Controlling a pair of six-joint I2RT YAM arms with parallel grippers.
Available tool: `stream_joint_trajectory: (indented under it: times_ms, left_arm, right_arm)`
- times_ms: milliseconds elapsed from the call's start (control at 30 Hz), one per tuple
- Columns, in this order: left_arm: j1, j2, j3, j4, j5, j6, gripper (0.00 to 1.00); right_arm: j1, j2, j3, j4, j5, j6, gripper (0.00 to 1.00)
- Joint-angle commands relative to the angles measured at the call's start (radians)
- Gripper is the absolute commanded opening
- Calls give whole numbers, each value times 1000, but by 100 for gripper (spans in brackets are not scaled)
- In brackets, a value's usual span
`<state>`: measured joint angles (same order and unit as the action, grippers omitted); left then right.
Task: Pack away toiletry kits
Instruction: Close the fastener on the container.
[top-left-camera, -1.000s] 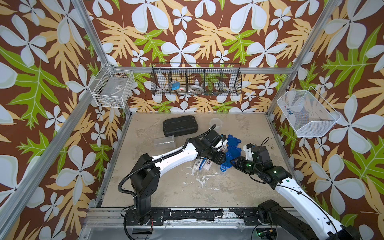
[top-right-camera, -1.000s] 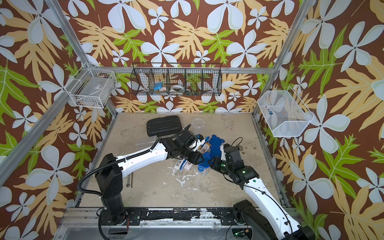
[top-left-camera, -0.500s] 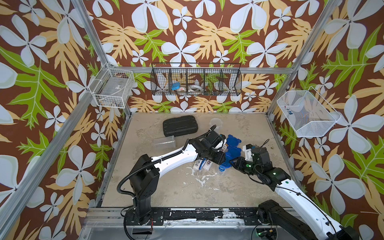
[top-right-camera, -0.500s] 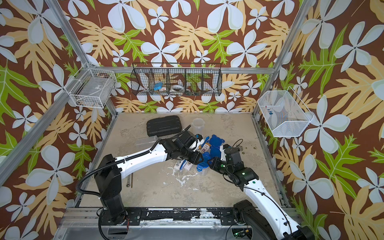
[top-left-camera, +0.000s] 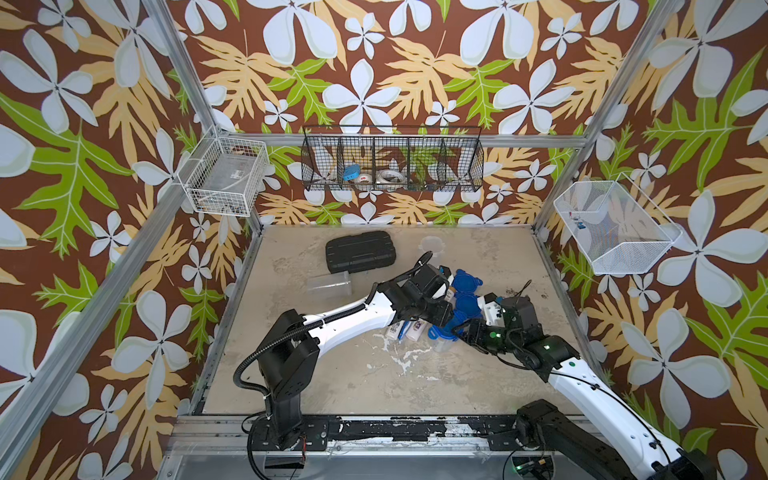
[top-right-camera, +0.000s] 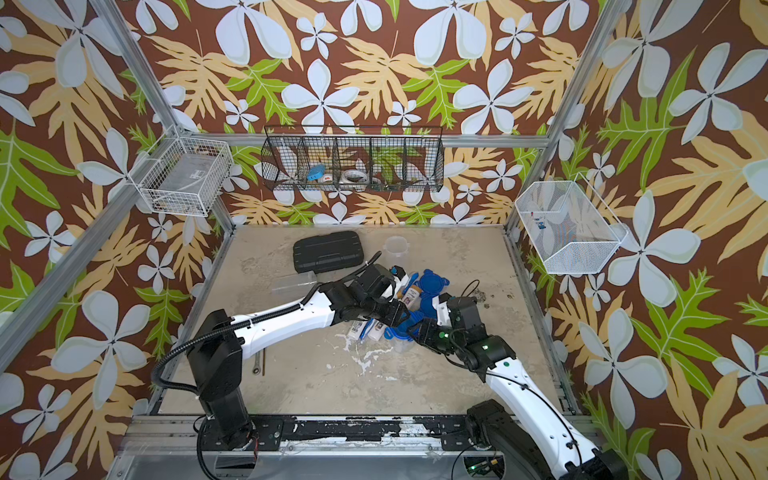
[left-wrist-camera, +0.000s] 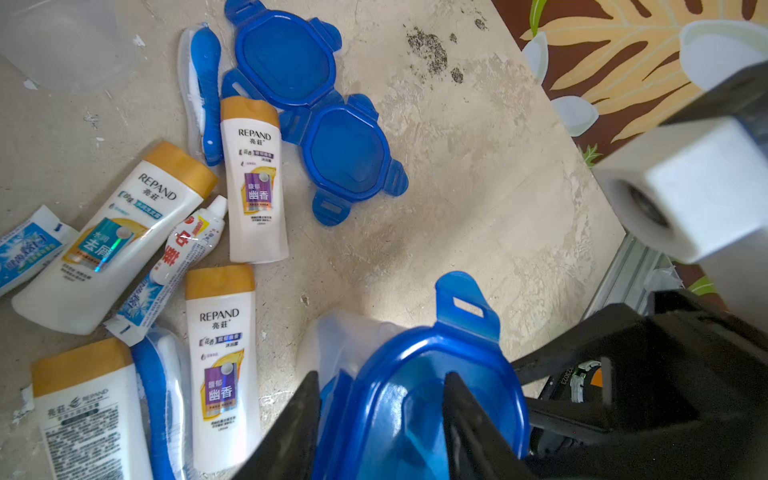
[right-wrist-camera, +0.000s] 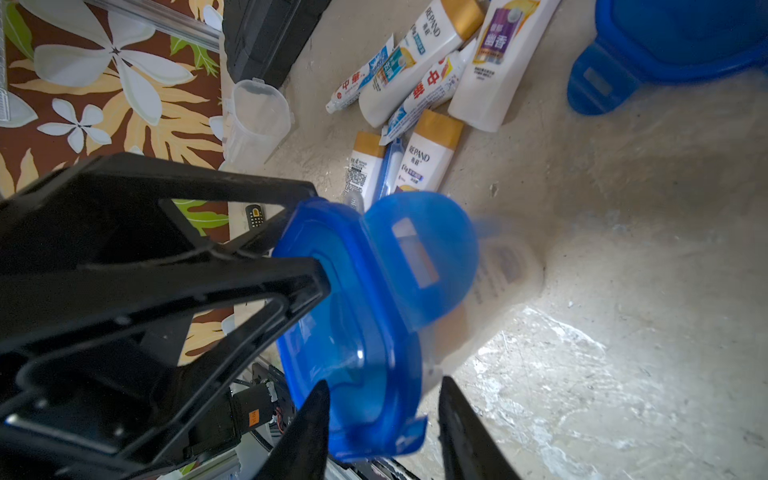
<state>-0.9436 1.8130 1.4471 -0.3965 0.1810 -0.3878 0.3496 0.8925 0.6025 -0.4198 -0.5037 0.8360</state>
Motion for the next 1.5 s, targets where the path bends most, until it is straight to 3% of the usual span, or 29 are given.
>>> stream_joint_trajectory:
  times_ms: [0,433,733,867,1000,1167,1467]
  left_arm:
    - [-32,20,14,-207,169,-6,48]
    - [3,73,185,-332,95,43,69]
    - [34,76,255,-376,83,52,86]
    - [56,17,235,-414,35,45,92]
    - [58,-80,140,-426,19,7,91]
    - [51,-240,-61,-274,126,-136,75]
    - [5,-234,-130,-78,196,-290,65]
  right_arm:
    - [4,8,22,-91,69,-55,46]
    - [5,-44,109,-244,170,-135,59]
    - [4,34,267,-329,218,-256,63]
    - [5,100,347,-350,234,-332,64]
    - [5,197,415,-342,208,-396,63]
    - [4,299,478,-320,175,-456,62]
    - [4,388,492,-287,82,-497,59]
